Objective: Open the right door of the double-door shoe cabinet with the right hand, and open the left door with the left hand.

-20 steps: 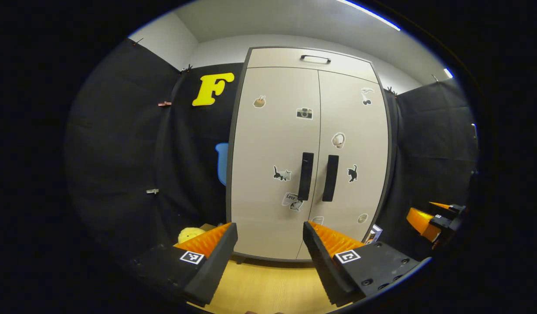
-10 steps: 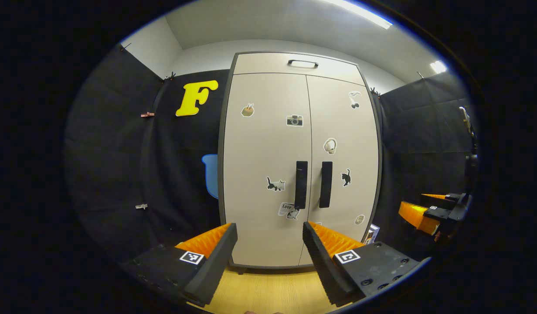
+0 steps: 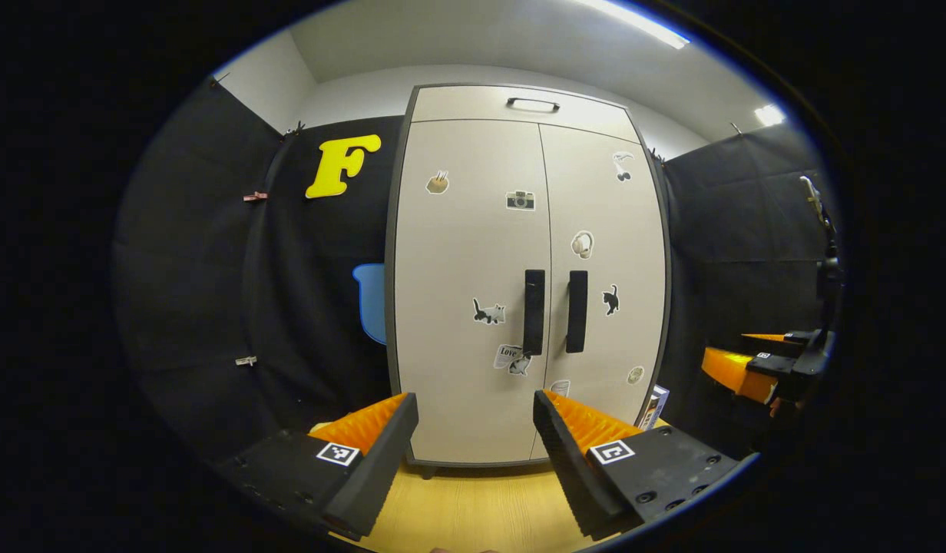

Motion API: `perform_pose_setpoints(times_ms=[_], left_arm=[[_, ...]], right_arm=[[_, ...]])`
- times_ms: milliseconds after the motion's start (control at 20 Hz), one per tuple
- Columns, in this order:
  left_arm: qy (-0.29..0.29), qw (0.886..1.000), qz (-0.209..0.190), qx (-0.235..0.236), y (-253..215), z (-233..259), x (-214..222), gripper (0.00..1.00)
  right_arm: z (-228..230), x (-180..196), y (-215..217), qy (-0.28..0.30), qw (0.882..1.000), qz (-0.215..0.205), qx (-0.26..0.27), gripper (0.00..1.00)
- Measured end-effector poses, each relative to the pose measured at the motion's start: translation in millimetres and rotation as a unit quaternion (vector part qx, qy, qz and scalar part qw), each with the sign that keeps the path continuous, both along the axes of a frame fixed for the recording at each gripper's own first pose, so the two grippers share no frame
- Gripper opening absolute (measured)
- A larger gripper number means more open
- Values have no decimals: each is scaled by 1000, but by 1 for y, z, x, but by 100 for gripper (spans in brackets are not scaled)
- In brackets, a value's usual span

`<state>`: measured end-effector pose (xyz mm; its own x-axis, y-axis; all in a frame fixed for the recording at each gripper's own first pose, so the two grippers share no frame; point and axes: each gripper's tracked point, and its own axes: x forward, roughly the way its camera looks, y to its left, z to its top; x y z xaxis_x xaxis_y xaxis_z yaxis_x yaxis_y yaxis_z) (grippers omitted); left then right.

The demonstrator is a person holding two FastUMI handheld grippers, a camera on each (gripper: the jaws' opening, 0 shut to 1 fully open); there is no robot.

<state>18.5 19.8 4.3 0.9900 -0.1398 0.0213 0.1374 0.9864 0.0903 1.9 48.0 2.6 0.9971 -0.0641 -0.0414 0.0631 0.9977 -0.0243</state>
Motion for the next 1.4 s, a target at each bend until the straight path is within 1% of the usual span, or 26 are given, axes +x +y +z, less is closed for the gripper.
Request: perform_pose_setpoints(times_ms=[150,300,500,600,800,950,1000,1050,1200,1300,1400], left_arm=[[3,1000,3,0,4,-3,0,93],[7,1000,6,-3,11,-6,1,93],[14,1000,16,-1,22,-13,0,93],[23,999,31,2,34,-20,1,93],[39,999,28,-18,42,-31,-4,94],[39,999,33,-18,54,-32,-7,94],[39,998,34,-18,57,-32,-8,95],[39,998,34,-18,59,-33,-8,94],[39,998,40,-14,72,-34,-12,94],[42,998,46,-13,81,-38,-14,93],[48,997,51,-16,92,-42,-16,94]], right_arm=[[2,4,6,0,1000,4,3,99],[5,12,15,2,1000,16,4,99],[19,33,36,14,999,39,33,99],[32,48,44,9,998,43,40,99],[54,80,66,-6,998,56,29,98],[69,108,87,-18,998,66,19,98],[72,117,94,-22,997,67,16,99],[73,126,100,-24,997,68,12,98],[74,153,112,-24,998,64,-6,98],[67,169,114,-11,998,52,-12,97],[59,183,119,4,999,49,-10,98]])
